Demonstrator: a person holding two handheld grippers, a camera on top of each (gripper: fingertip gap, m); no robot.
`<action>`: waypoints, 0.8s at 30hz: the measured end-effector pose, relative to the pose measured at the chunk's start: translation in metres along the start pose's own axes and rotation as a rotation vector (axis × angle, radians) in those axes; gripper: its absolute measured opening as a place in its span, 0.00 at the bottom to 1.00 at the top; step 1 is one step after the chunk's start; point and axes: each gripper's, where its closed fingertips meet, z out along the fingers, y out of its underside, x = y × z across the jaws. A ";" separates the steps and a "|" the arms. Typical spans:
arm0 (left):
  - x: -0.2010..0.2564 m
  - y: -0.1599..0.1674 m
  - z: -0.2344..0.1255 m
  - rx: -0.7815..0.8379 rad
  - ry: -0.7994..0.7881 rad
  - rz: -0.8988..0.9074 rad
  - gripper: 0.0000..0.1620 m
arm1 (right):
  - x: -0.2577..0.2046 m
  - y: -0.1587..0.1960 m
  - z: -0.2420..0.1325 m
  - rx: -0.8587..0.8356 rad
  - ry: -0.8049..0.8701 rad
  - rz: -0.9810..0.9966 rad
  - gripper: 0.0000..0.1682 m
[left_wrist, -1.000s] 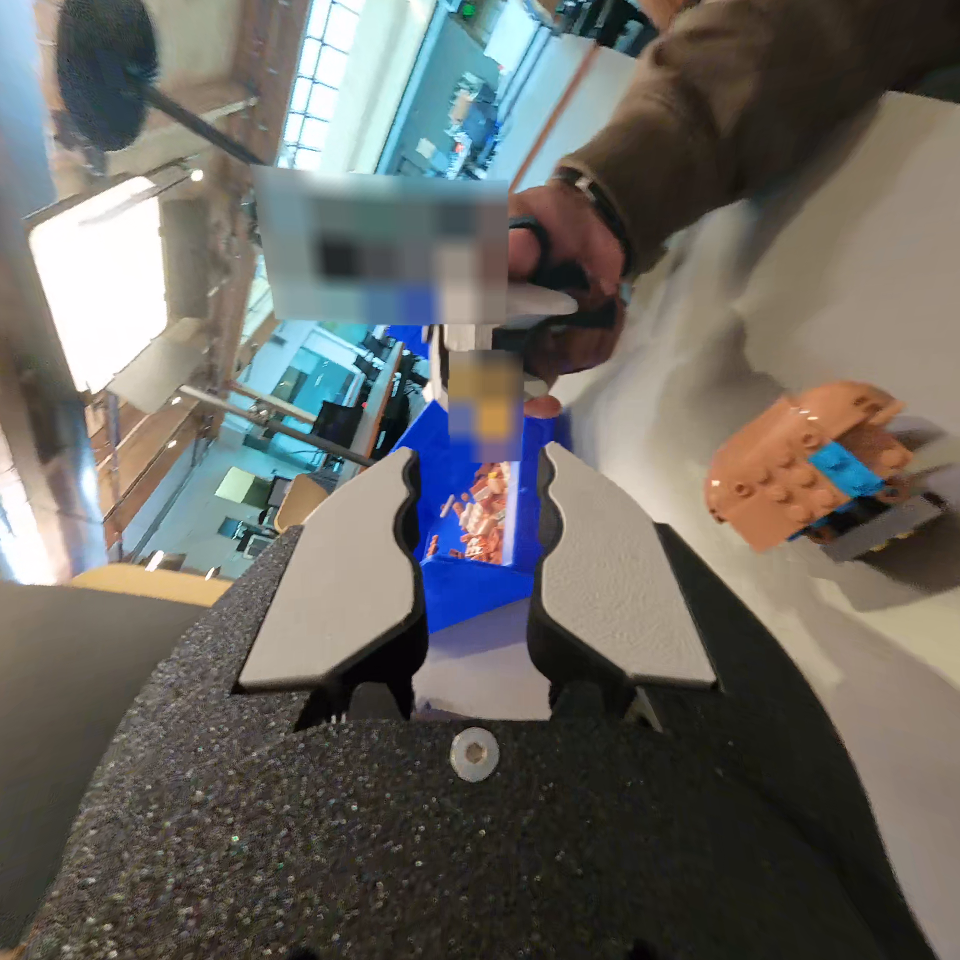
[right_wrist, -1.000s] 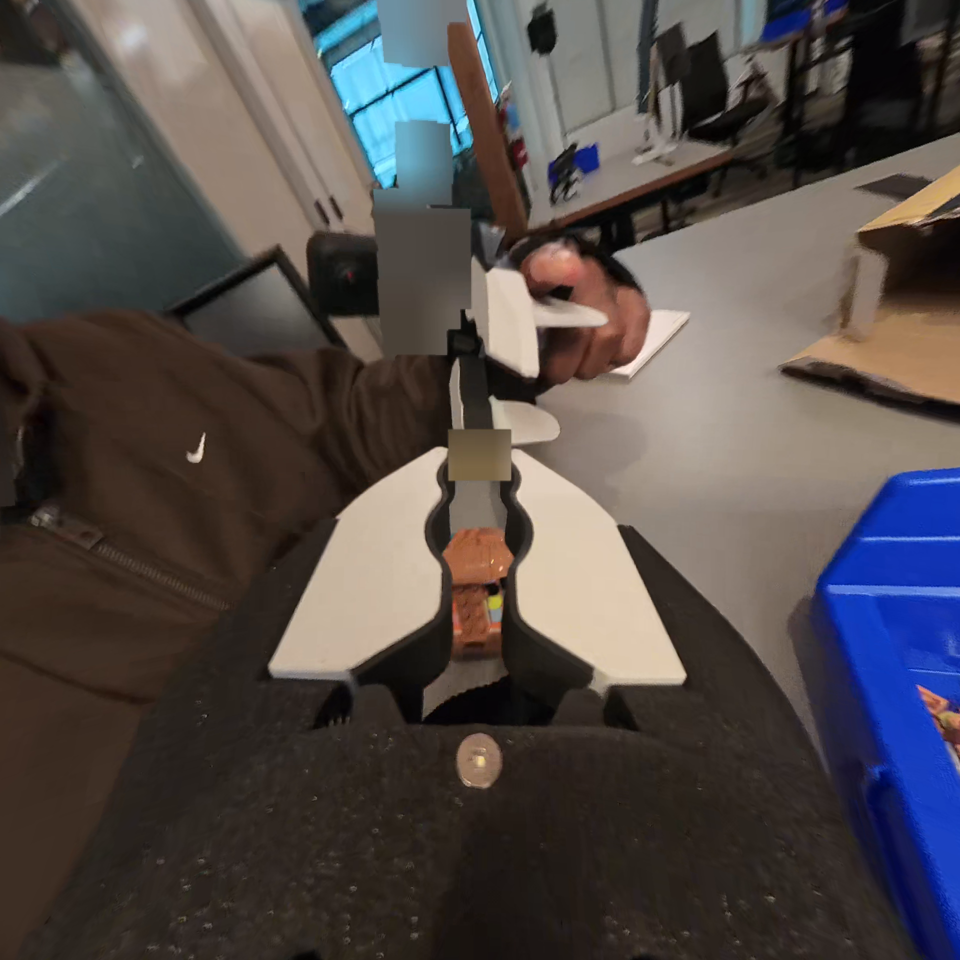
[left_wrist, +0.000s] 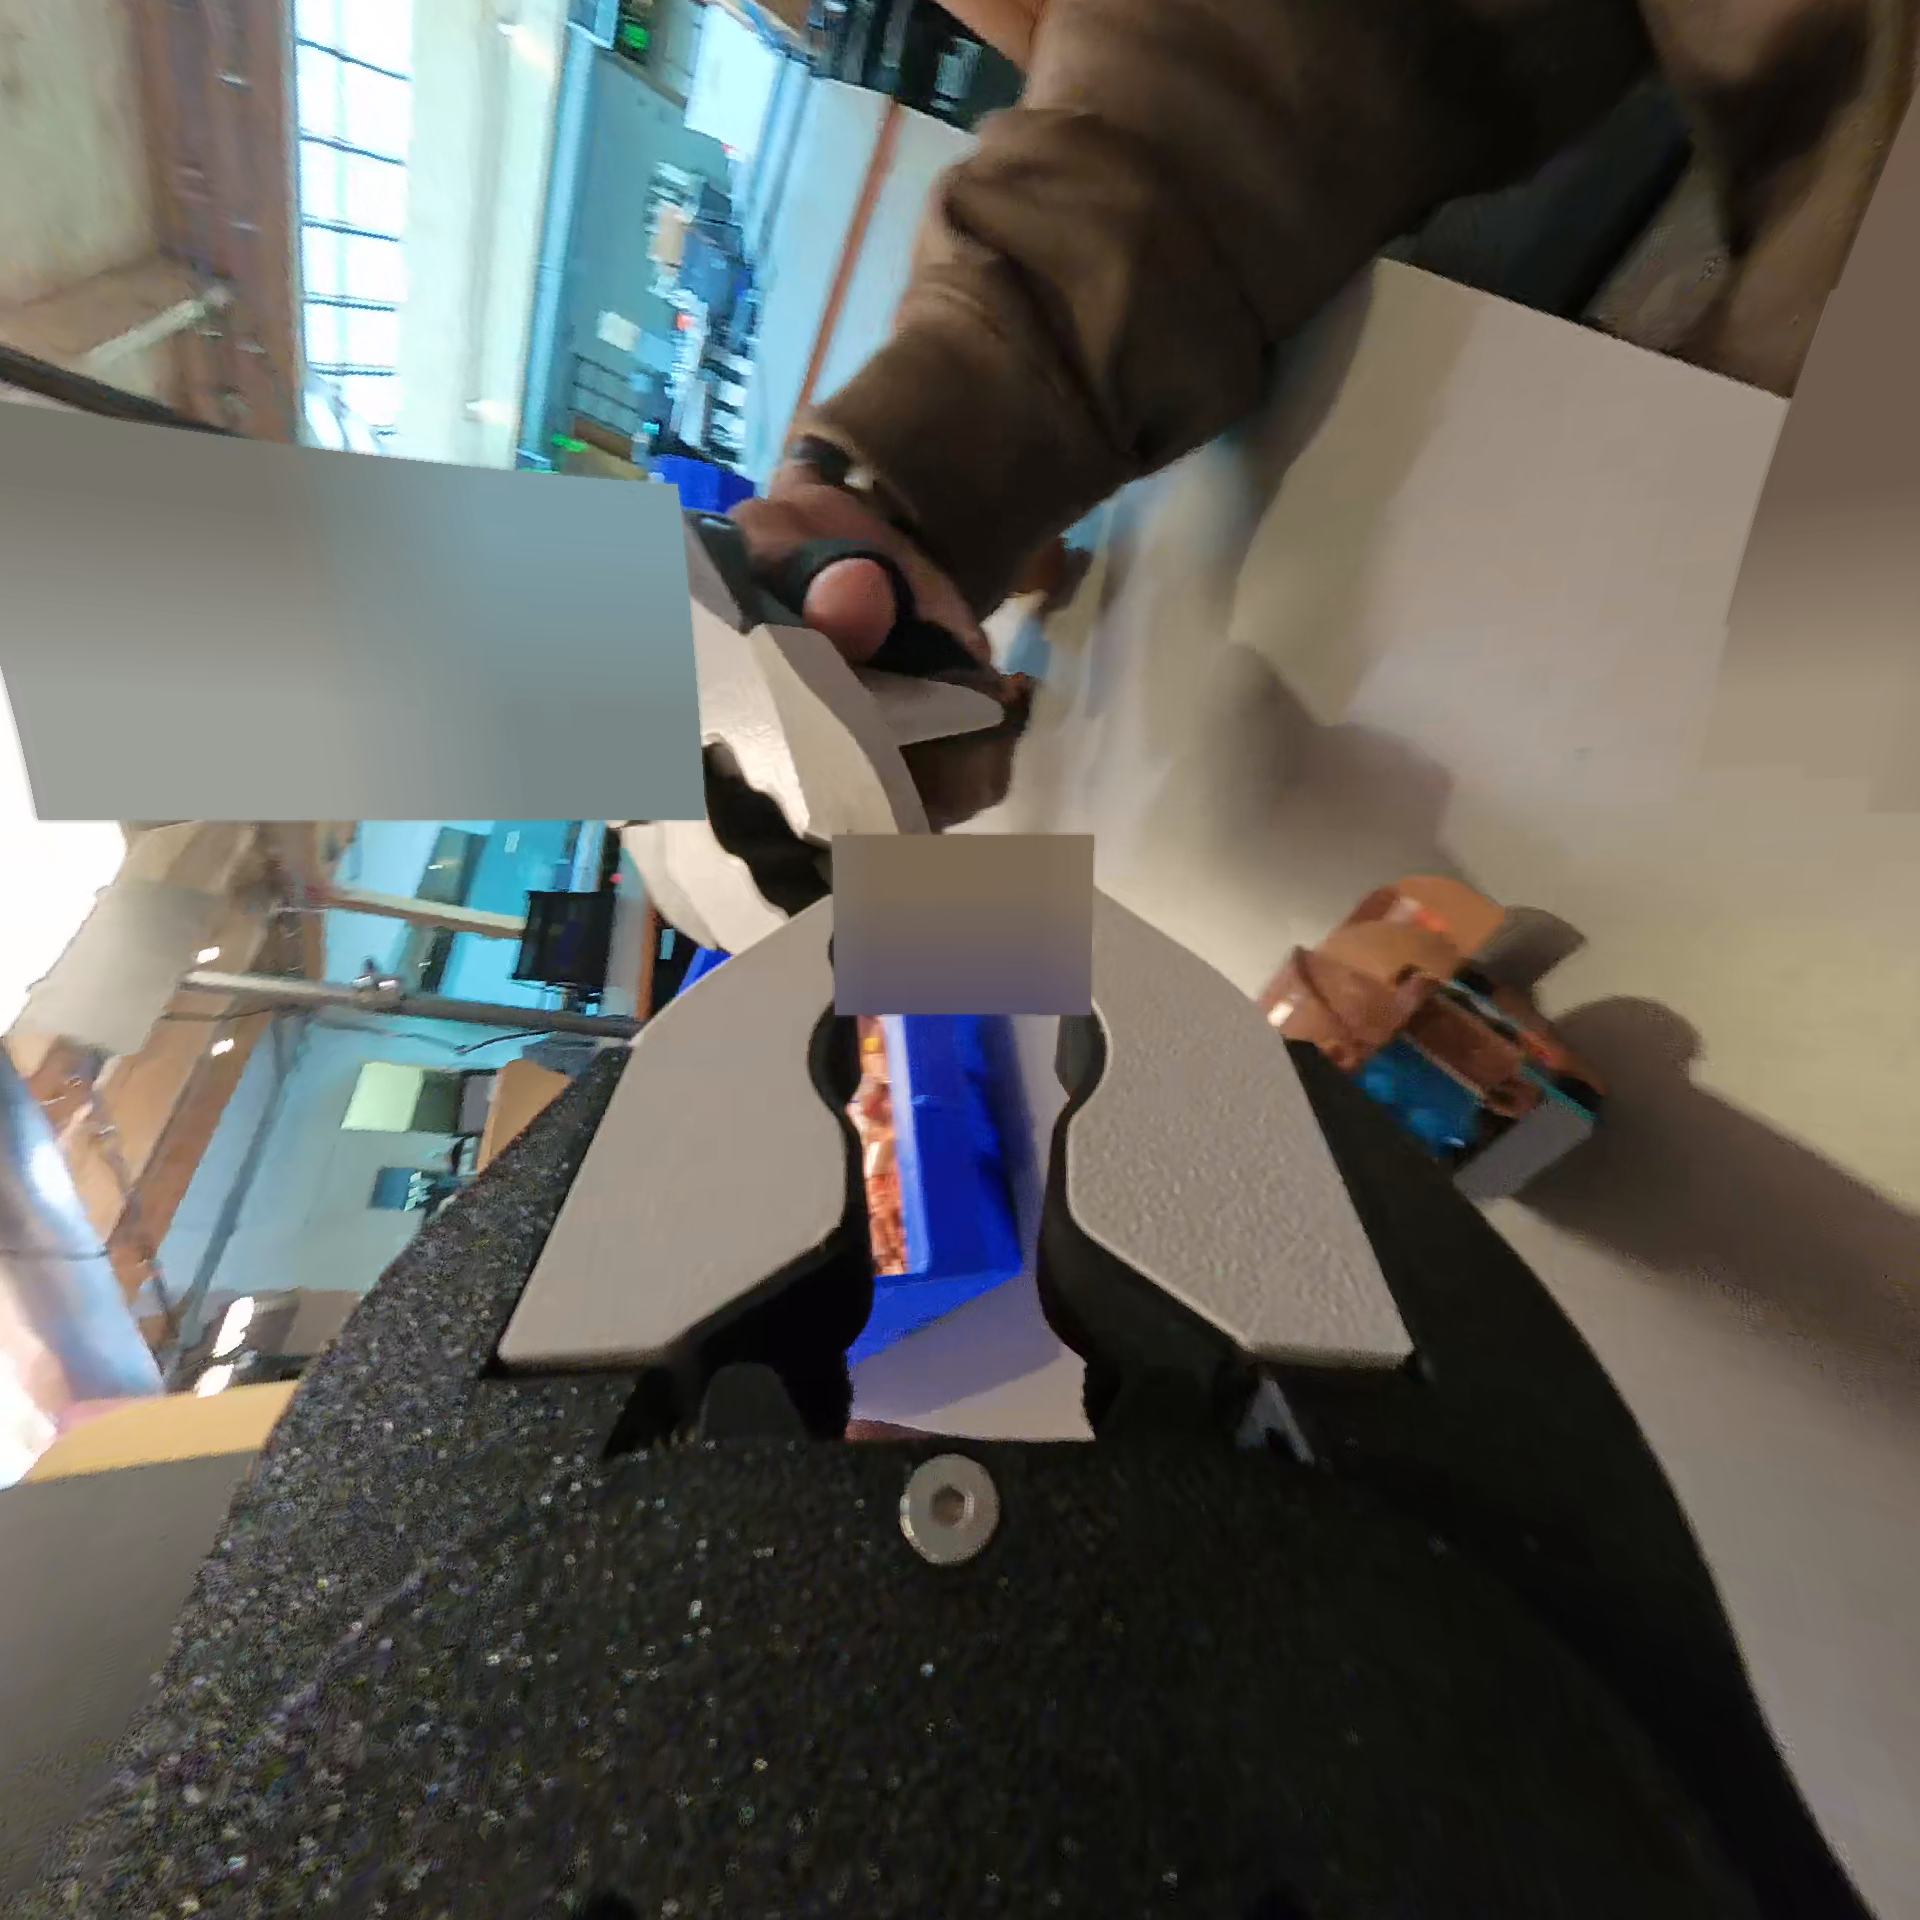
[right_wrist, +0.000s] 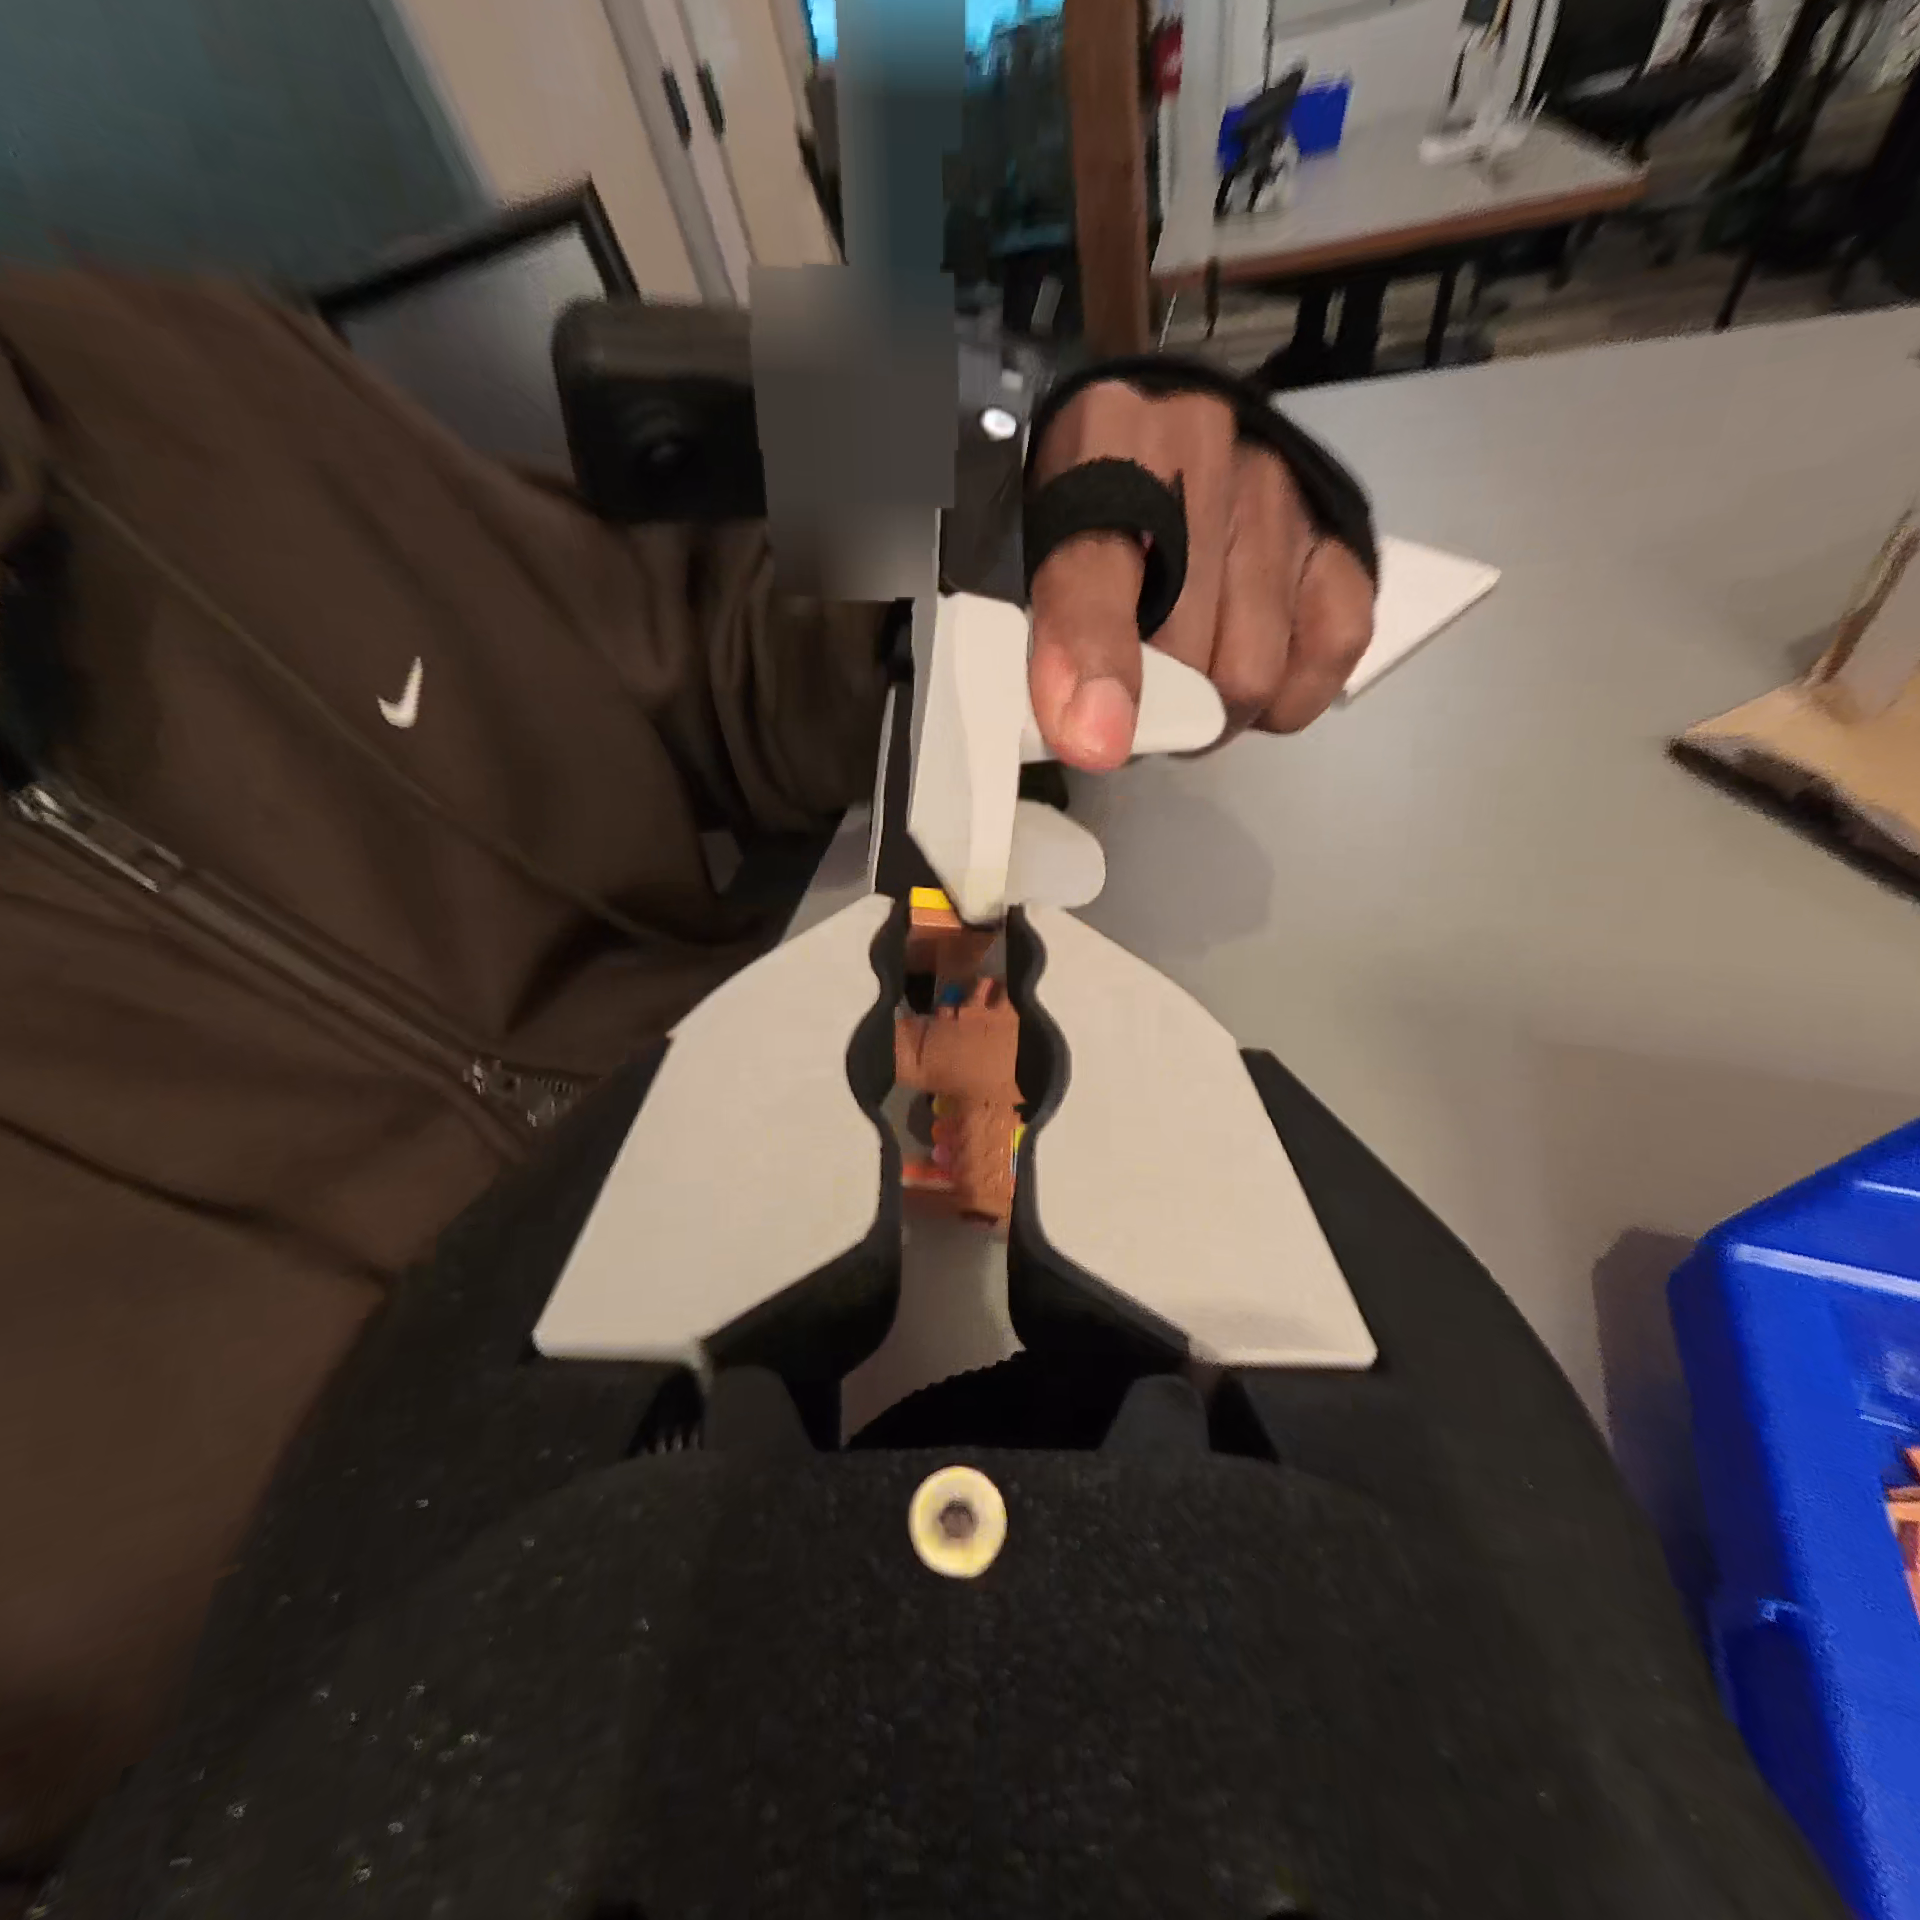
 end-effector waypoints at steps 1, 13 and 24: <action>-0.008 -0.001 -0.002 0.012 -0.050 -0.001 0.21 | 0.002 -0.008 -0.003 0.051 0.007 0.015 0.11; -0.048 -0.006 -0.009 0.013 -0.352 0.067 0.21 | 0.005 -0.040 -0.013 0.263 0.031 0.045 0.12; -0.045 -0.013 -0.006 0.006 -0.379 0.160 0.21 | -0.004 -0.042 -0.012 0.233 0.029 -0.020 0.09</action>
